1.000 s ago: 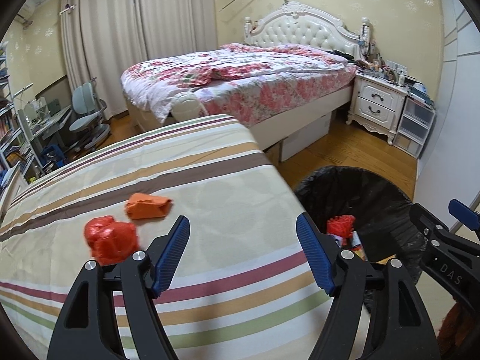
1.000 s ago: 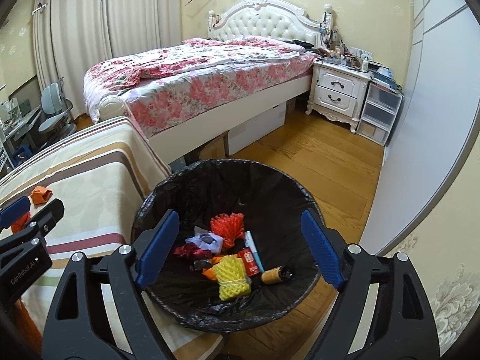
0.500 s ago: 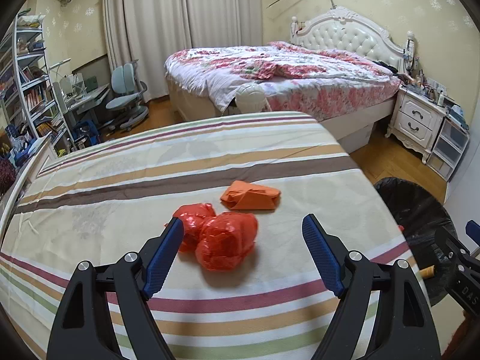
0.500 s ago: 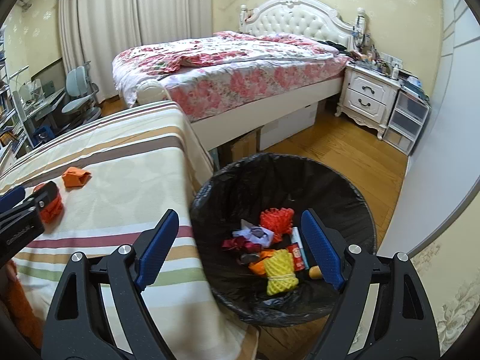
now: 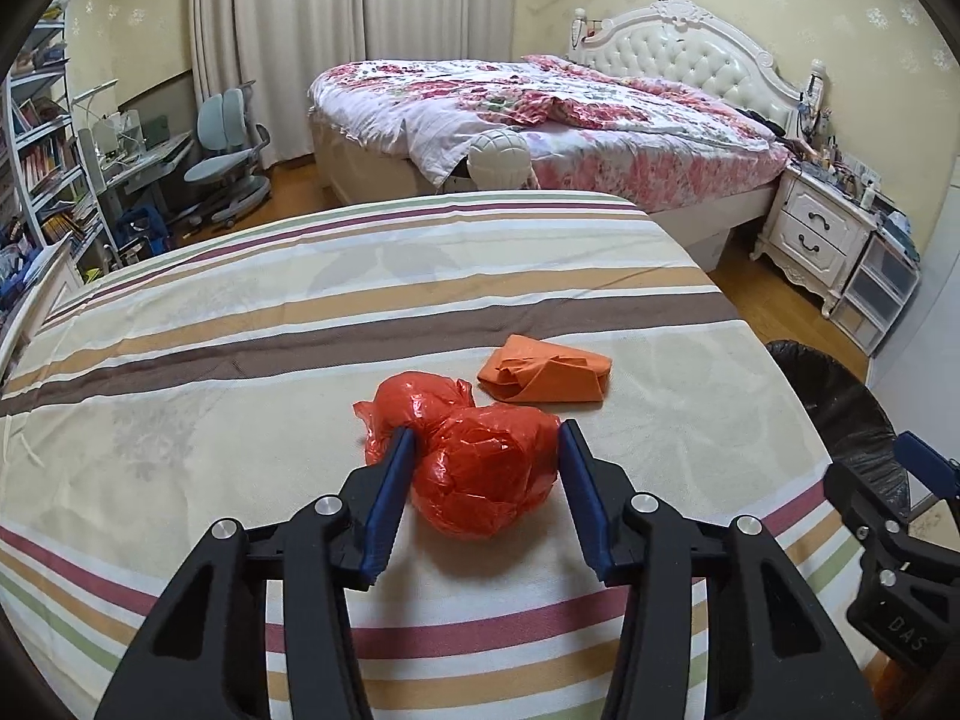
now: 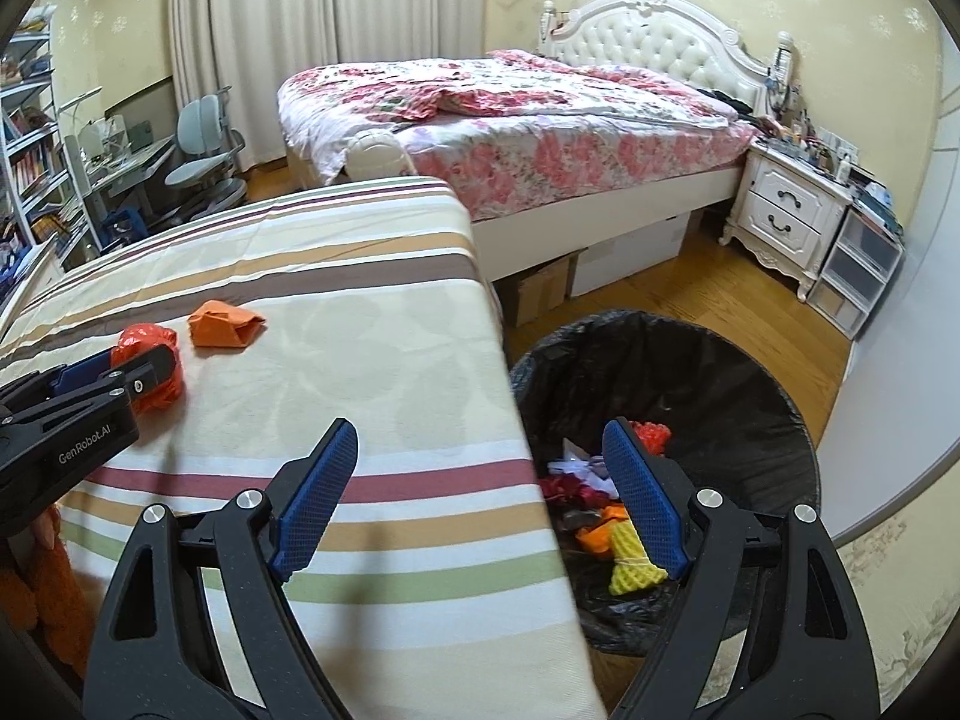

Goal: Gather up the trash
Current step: 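Grasp the crumpled orange paper with the right tool while the left tool holds the bag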

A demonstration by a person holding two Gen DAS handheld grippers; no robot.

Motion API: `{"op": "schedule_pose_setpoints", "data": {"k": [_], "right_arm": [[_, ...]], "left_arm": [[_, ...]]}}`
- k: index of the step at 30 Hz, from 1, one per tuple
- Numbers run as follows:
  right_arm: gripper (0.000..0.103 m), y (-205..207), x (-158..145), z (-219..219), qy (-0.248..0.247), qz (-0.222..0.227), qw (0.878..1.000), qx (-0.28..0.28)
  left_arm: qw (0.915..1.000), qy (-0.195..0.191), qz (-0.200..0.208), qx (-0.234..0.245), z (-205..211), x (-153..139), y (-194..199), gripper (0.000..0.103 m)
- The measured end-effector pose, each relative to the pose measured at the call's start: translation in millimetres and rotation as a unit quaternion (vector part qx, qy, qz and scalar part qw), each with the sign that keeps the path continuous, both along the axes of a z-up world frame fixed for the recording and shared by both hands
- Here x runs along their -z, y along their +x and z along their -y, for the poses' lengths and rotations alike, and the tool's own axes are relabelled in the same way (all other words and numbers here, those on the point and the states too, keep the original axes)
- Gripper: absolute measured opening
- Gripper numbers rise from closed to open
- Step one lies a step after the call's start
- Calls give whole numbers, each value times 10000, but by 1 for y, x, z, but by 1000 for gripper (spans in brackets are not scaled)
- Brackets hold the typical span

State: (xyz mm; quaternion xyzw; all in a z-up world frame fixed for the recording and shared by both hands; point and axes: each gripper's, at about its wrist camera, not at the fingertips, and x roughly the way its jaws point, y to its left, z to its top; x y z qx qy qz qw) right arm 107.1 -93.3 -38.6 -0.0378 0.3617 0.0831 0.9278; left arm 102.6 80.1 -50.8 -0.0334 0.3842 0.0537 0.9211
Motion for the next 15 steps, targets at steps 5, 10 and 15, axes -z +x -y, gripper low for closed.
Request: {"op": "schedule_pose_setpoints", "data": {"k": [5, 10, 15], "right_arm": [[82, 3, 0, -23, -35, -49, 9996, -279], [82, 10, 3, -55, -108, -141, 9976, -667], [82, 18, 6, -83, -86, -326, 9946, -981]], "left_arm": [[9999, -66, 68, -84, -18, -4, -10, 47], [9994, -70, 89, -338, -48, -6, -18, 47], [9982, 60, 117, -592, -75, -9, -27, 47]]}}
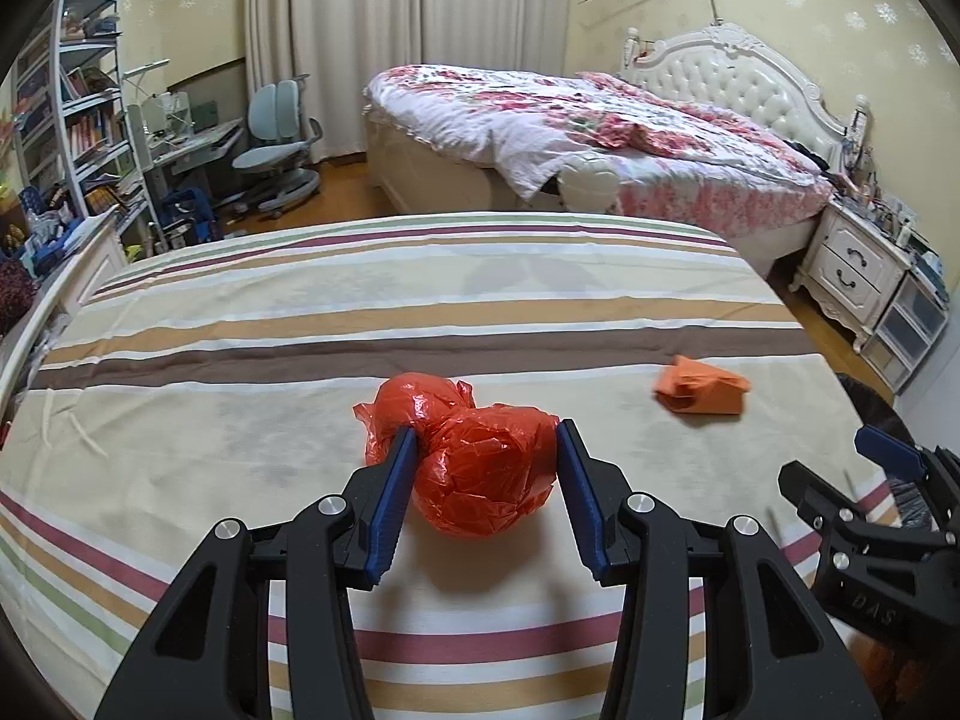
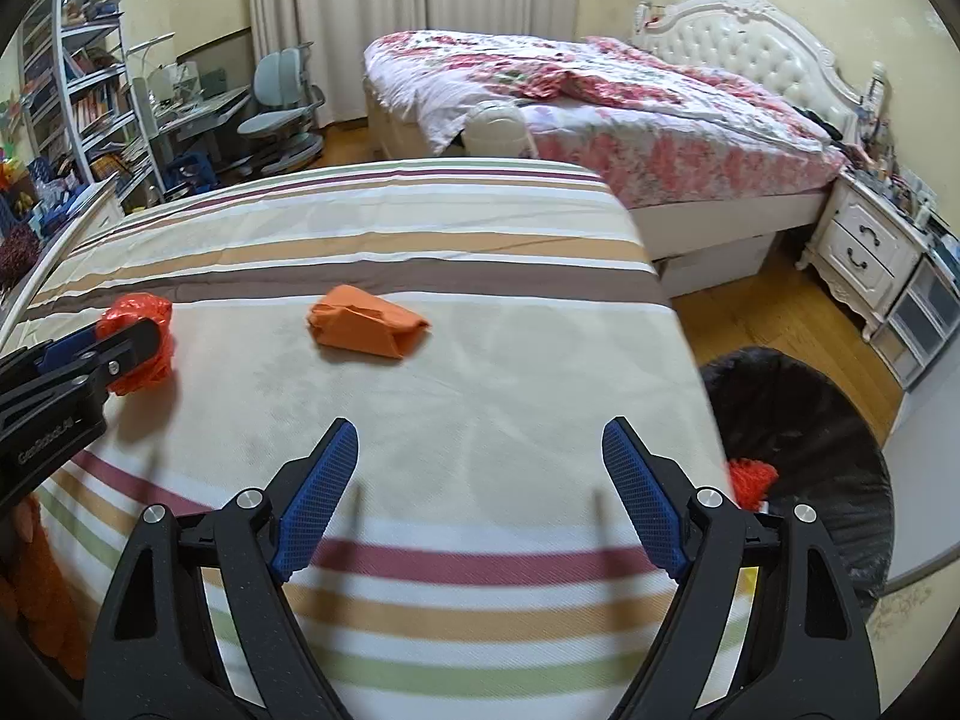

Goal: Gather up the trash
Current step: 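Grasp the crumpled orange paper with the right tool while the left tool holds the bag, then carry the orange-red bag and orange paper over the black bin with both tools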

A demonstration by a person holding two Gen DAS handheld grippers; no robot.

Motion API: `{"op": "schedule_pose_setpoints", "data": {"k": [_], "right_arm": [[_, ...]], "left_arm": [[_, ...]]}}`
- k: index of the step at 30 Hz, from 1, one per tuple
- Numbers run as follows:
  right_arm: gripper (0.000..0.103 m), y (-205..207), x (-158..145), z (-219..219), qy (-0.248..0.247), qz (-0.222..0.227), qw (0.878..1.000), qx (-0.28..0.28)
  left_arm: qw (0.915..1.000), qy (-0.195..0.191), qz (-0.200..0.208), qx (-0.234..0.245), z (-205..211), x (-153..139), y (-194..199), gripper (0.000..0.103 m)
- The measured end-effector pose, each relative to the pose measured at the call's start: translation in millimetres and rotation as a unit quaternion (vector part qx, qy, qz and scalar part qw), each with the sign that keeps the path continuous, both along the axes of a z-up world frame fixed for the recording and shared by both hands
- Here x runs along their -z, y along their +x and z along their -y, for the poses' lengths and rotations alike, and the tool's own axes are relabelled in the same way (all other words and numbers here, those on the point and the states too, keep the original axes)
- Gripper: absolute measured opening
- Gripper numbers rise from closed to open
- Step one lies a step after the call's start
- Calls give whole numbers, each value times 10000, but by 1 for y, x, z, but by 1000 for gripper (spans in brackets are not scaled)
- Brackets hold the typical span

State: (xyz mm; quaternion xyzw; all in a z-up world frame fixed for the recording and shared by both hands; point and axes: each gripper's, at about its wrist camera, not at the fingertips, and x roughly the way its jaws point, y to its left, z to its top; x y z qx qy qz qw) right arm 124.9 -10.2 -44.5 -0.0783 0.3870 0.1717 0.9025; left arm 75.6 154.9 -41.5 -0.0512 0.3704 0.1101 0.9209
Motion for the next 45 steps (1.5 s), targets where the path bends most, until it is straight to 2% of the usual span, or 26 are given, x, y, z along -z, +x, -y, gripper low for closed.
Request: {"op": "schedule_pose_setpoints", "data": {"k": [6, 8, 13, 19, 29, 45], "right_arm": [[77, 16, 1, -33, -61, -121, 9998, -167], [70, 21, 2, -42, -124, -159, 9996, -203], [67, 33, 7, -55, -191, -254, 9991, -279], [51, 35, 7, -61, -201, -268, 9989, -329], [49, 23, 6, -63, -302, -186, 9989, -307], [49, -20, 6, -34, -251, -144, 9994, -199]], "left_arm": [[9998, 91, -24, -192, -24, 1, -7, 47], [9997, 81, -32, -246, -30, 1, -9, 47], [9993, 19, -78, -358, -42, 4, -13, 47], [9992, -41, -114, -384, -46, 8, -16, 47], [9992, -76, -95, -372, -49, 9, -17, 47], [9998, -155, -20, -123, -21, 5, -29, 47]]}}
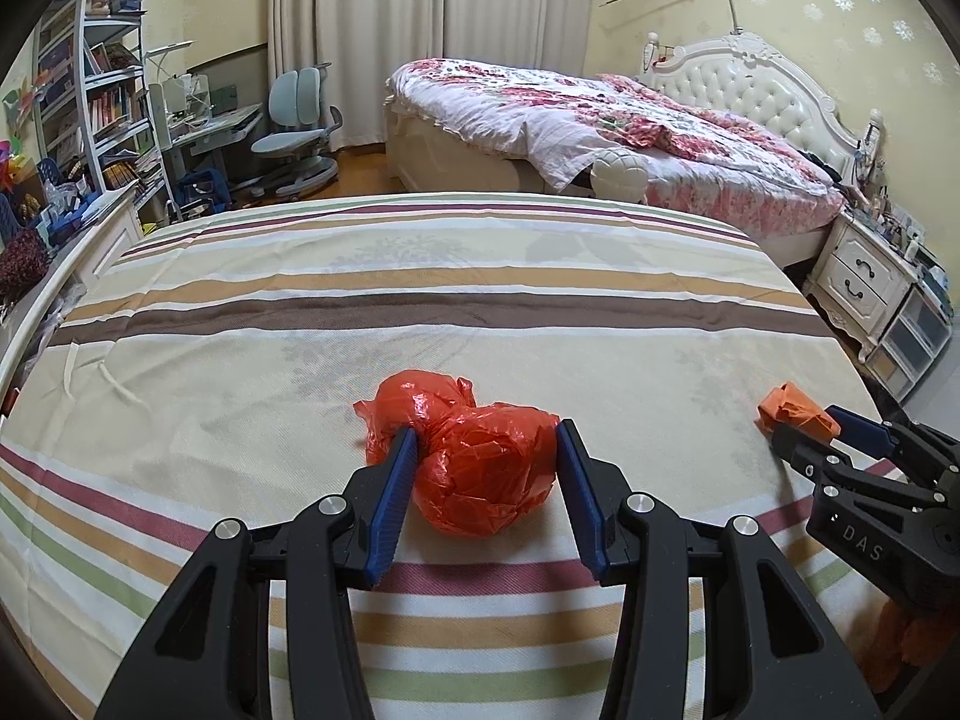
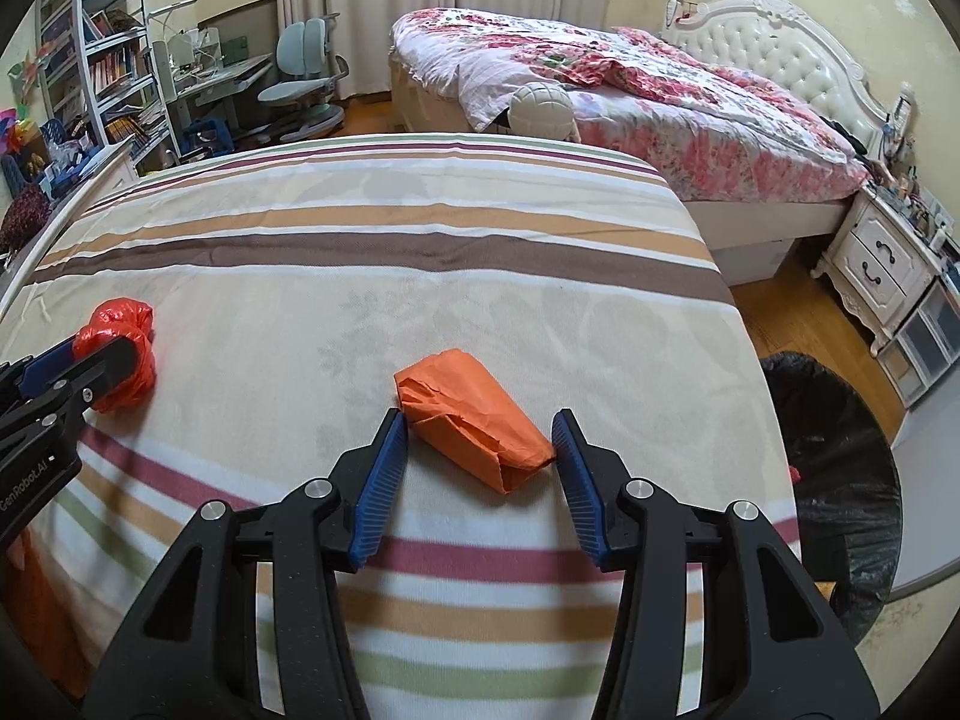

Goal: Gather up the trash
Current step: 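Carry the orange-red bag and orange paper over the black bin with both tools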

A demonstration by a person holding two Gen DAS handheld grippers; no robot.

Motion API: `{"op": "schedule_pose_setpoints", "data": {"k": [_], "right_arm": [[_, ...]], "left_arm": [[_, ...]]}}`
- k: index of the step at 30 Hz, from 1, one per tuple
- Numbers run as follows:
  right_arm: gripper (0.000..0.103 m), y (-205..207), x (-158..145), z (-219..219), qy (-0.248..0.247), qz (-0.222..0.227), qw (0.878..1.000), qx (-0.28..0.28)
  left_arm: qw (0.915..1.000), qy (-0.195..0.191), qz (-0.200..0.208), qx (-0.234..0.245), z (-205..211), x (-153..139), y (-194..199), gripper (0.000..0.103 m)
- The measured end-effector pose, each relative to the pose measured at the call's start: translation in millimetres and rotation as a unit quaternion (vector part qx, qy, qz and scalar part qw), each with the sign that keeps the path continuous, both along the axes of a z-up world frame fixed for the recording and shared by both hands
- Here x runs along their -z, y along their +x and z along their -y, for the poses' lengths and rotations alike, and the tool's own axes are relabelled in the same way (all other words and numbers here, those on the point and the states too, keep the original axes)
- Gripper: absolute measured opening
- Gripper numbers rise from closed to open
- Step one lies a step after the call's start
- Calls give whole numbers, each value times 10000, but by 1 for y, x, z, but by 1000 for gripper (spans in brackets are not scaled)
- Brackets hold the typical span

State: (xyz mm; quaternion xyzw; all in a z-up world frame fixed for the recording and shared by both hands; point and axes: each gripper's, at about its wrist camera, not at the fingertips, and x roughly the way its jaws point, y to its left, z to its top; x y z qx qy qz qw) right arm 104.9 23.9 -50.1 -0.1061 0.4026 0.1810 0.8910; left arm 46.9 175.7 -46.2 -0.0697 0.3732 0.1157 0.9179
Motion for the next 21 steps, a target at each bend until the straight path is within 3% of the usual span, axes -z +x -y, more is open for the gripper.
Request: {"op": "schedule_pose_setpoints", "data": {"k": [21], "right_arm": [[49, -36, -10, 63, 235, 201, 9984, 468]], "left_arm": [[9986, 40, 191, 501, 55, -6, -20, 47]]}}
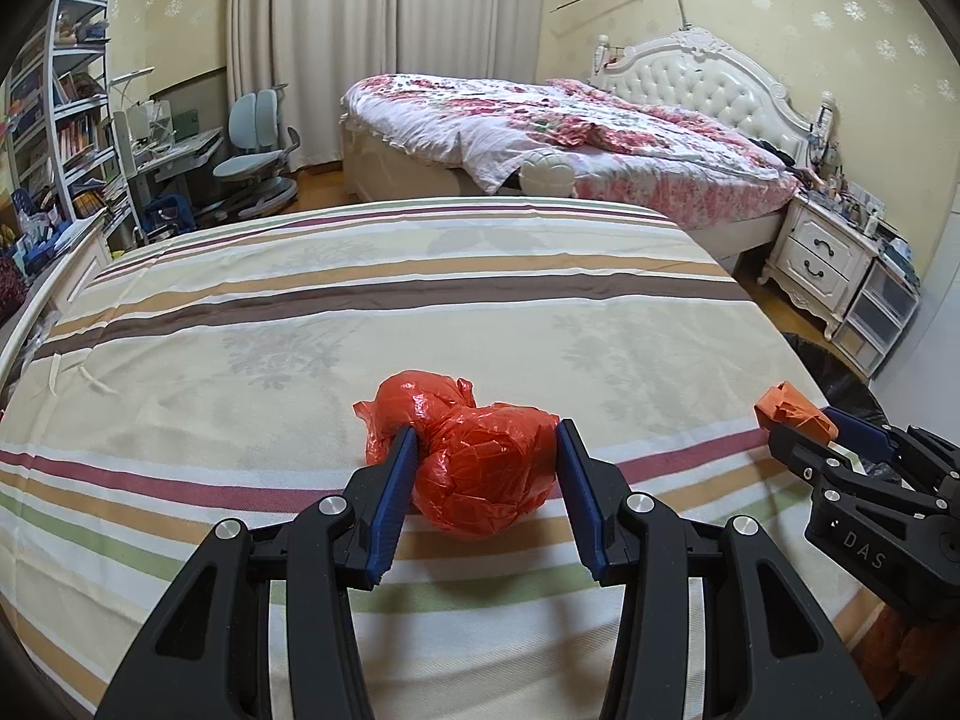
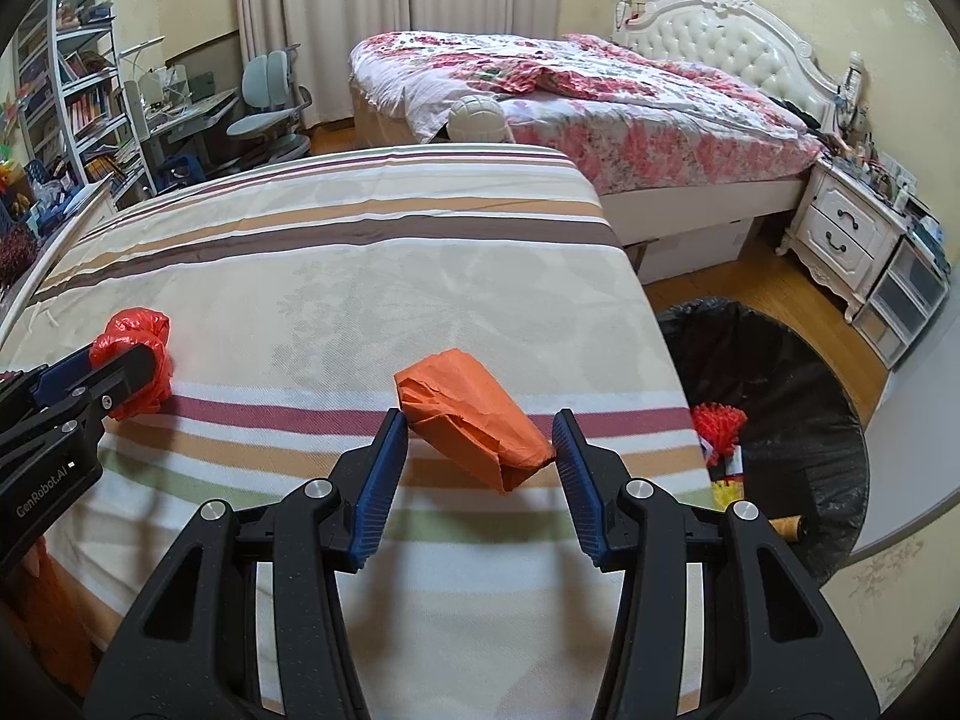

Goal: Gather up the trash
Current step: 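Carry the orange-red bag and orange paper over the black bin with both tools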

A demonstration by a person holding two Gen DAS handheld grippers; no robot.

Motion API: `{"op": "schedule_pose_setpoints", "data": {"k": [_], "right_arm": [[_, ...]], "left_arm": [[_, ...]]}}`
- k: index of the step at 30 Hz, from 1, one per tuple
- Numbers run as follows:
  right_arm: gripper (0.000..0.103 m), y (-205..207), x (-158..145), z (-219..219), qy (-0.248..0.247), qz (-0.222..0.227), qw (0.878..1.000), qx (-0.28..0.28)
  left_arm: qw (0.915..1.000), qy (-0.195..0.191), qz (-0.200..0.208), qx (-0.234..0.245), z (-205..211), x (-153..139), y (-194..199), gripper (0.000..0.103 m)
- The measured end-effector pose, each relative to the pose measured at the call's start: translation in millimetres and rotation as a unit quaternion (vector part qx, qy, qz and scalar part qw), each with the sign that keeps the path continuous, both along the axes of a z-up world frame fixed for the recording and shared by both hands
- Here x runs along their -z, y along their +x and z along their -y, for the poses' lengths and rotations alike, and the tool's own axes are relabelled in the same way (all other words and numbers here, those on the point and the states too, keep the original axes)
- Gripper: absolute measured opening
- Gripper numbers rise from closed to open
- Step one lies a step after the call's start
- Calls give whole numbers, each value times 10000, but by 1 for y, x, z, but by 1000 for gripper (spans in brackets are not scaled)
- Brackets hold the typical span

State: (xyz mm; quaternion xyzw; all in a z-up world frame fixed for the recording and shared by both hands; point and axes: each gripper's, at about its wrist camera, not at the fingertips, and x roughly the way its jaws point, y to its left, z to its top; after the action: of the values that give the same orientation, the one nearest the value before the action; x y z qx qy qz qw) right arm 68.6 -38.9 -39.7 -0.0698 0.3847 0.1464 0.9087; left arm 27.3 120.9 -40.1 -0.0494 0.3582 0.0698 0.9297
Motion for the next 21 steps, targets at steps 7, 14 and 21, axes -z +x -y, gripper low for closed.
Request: {"op": "schedule_pose_setpoints", "data": {"k": [7, 14, 21], "right_arm": [[49, -10, -5, 23, 101, 92, 9997, 184], [49, -15, -6, 46, 161, 135, 9990, 402], [49, -17, -8, 70, 191, 229, 9974, 661]], "left_arm": [[9996, 37, 118, 243, 25, -4, -4, 47], [9982, 71, 208, 556, 53, -9, -3, 47], [9957, 103, 285, 872, 83, -13, 4, 47]]}}
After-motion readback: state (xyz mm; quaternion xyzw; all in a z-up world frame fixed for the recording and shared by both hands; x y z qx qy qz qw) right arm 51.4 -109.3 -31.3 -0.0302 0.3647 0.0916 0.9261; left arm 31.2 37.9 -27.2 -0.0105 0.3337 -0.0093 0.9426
